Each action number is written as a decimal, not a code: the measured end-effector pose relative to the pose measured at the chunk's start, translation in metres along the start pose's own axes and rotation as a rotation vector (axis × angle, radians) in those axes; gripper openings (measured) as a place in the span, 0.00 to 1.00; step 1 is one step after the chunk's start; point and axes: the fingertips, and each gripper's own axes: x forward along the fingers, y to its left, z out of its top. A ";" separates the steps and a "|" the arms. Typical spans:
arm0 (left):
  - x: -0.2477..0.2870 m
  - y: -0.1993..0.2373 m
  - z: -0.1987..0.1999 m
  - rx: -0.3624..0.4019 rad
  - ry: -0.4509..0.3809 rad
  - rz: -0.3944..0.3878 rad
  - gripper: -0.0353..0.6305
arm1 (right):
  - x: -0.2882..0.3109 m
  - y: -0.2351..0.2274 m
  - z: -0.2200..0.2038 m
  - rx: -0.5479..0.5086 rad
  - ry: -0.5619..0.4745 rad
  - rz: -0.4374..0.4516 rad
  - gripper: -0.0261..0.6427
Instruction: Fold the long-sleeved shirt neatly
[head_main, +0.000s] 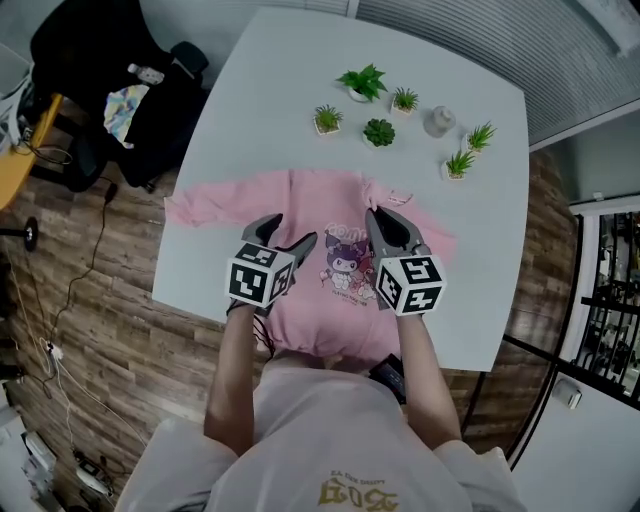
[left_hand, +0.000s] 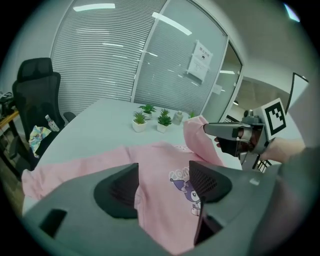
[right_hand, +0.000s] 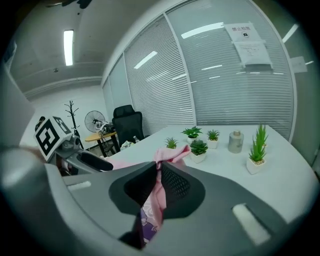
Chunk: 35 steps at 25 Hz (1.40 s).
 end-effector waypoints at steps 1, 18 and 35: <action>0.002 0.003 -0.002 0.000 0.008 -0.001 0.54 | 0.009 0.004 -0.005 -0.019 0.010 0.010 0.10; 0.026 0.035 -0.028 -0.052 0.071 -0.030 0.54 | 0.091 0.050 -0.077 -0.133 0.231 0.149 0.07; 0.027 0.037 -0.026 -0.050 0.055 -0.011 0.56 | 0.066 0.049 -0.059 0.086 0.156 0.116 0.22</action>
